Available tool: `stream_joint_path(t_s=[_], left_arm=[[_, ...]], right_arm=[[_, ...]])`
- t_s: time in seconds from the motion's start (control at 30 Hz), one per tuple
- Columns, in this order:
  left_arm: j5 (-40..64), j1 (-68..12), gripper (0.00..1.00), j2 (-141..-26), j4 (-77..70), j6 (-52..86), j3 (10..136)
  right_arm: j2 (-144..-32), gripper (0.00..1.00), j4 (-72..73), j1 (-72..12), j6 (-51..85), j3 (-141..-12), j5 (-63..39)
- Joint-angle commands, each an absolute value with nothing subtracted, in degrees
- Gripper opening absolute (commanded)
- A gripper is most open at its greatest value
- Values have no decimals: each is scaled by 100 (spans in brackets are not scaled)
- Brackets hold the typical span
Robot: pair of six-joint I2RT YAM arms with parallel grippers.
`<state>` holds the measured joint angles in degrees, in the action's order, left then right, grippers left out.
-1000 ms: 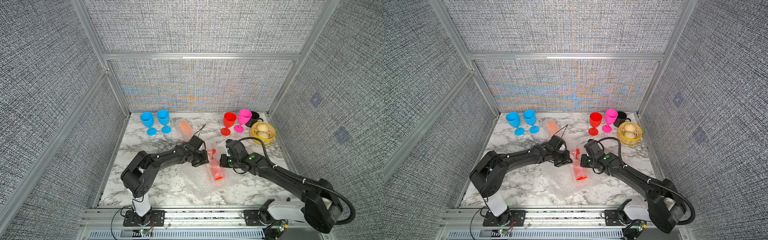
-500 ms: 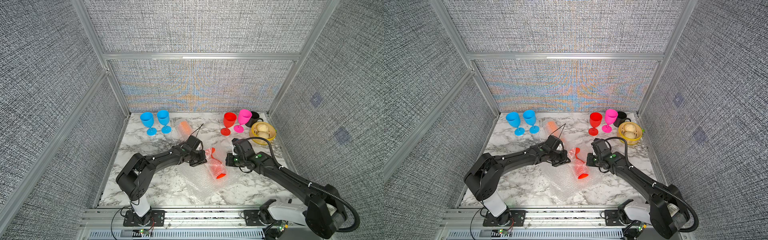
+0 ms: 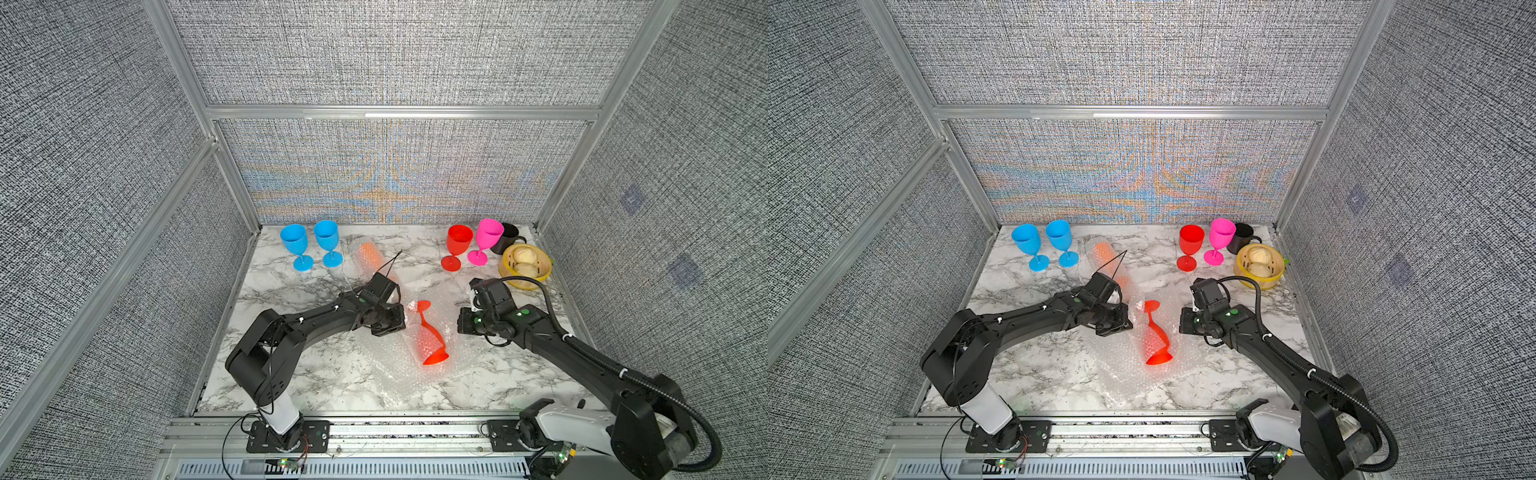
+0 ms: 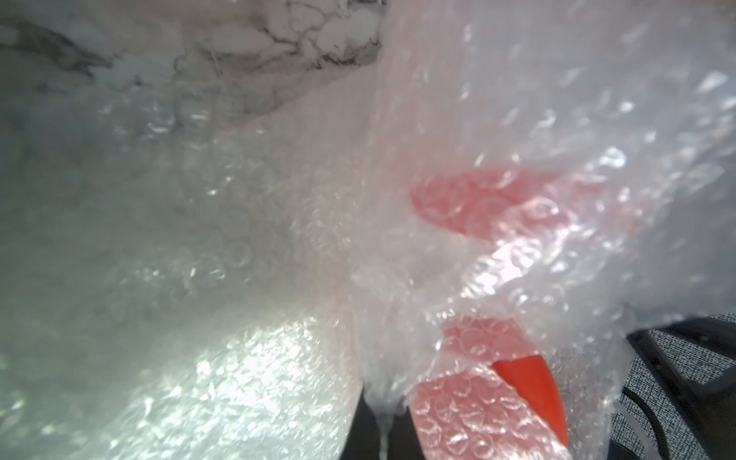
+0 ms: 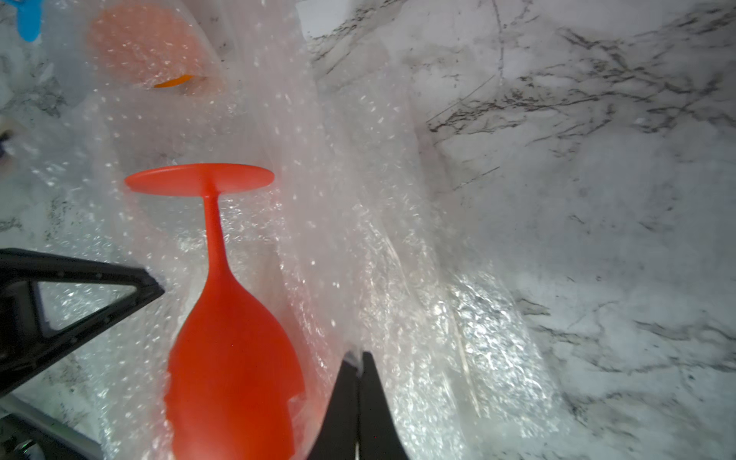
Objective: Unpack wine glasses from bubble wrap
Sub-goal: Unwrap the bubble wrap.
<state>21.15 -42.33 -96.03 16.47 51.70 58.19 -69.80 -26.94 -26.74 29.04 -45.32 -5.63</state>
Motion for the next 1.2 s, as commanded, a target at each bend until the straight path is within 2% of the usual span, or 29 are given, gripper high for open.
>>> stream_joint_path(t_s=[0.0, 0.1, 0.17, 0.23, 0.47, 0.6, 0.97, 1.0, 1.17], left_arm=[[2157, -4195, 14, -9440, 1897, 4980, 5788], [2138, -4136, 44, -9202, 2130, 4925, 5733], [2103, -4092, 53, -9000, 2340, 4845, 5737], [2005, -4041, 57, -8771, 2637, 4713, 5799], [1510, -3946, 60, -7928, 3557, 4167, 6208], [1633, -3959, 60, -7739, 3476, 4196, 6402], [2008, -4482, 59, -8990, 2608, 4717, 6465], [1962, -4483, 59, -9067, 2679, 4696, 6523], [1847, -4476, 58, -9330, 2624, 4693, 6345]], right_arm=[[-6965, 0, -2474, -2677, 2712, -4534, -972], [-6996, 0, -2461, -2676, 2646, -4544, -1122], [-6984, 0, -2421, -2672, 2649, -4519, -1188], [-6953, 0, -2371, -2673, 2680, -4491, -1235], [-6947, 0, -2239, -2680, 2761, -4452, -1497], [-6951, 0, -2145, -2674, 2831, -4421, -1616], [-6906, 0, -2344, -2677, 2809, -4455, -1425], [-6895, 2, -2410, -2667, 2800, -4482, -1357], [-6704, 24, -2652, -2604, 2720, -4599, -1226]])
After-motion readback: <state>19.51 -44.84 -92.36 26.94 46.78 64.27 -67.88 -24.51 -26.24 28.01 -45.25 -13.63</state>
